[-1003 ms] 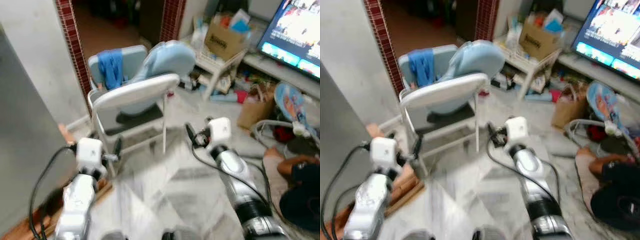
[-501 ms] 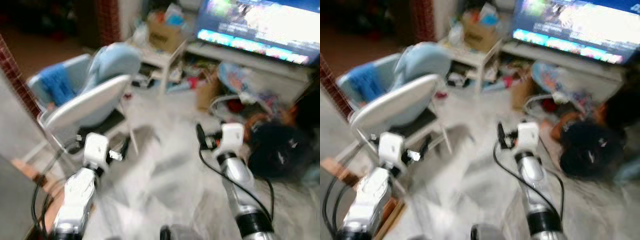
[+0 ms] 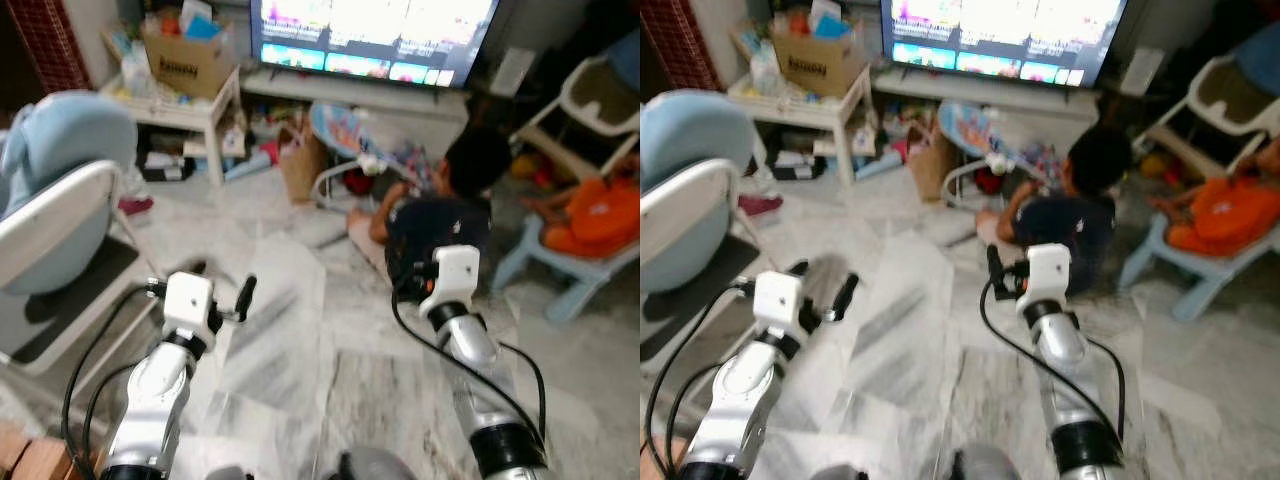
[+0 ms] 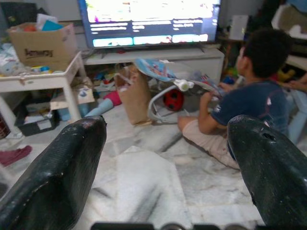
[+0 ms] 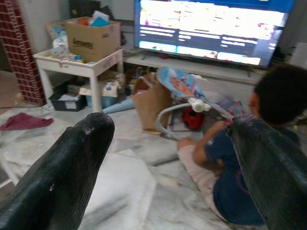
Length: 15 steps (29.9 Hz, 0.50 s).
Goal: Restocking fridge
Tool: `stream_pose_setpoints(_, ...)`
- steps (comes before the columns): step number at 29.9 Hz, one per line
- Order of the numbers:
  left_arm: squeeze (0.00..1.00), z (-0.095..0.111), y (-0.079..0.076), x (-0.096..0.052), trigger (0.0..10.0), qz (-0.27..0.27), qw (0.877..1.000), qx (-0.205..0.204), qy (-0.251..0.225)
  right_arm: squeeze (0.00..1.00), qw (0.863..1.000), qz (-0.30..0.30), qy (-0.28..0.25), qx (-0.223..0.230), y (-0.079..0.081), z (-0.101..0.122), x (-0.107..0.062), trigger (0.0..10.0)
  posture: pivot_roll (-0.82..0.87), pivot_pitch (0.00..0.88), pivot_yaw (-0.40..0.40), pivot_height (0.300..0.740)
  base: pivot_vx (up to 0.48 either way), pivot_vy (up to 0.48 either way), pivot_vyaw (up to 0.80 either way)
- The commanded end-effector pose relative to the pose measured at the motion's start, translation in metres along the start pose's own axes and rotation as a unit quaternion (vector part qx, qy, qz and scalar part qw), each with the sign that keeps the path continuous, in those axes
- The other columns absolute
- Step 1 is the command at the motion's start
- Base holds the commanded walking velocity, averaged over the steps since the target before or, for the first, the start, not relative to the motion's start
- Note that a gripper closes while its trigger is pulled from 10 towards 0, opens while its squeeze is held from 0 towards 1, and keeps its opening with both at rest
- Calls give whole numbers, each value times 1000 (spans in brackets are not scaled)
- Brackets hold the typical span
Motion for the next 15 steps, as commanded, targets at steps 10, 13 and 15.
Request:
stream_pose_setpoints(10, 0, -1, 6, 4, 10000, 32, 999, 22, 10, 0, 1000, -15, 10, -10, -14, 1, -7, 10000, -15, 0, -21, 740, 0, -29, -329)
stream_pose_setpoints(13, 0, -7, 13, 0, 10000, 50, 998, 40, 24, 0, 1000, -16, 14, -10, -15, -2, -10, 10000, -25, 0, -14, 740, 0, 0, 0)
stream_pose_setpoints(15, 0, -13, 19, -4, 10000, 67, 996, 46, 38, 0, 1000, -19, 15, -11, -16, -3, -12, 10000, -34, 0, -5, 740, 0, 0, 0)
Point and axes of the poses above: a point about 5 cm out from each wrist's last joint towards the gripper, its own x axis pointing out of the wrist towards the gripper, its own z axis along the axis of the wrist's last joint, y = z × x, the point moved 3 cm from there along x, pointing out of the wrist towards the gripper, and after that the axes turned 15 degrees about x, right-handed, at the moved point
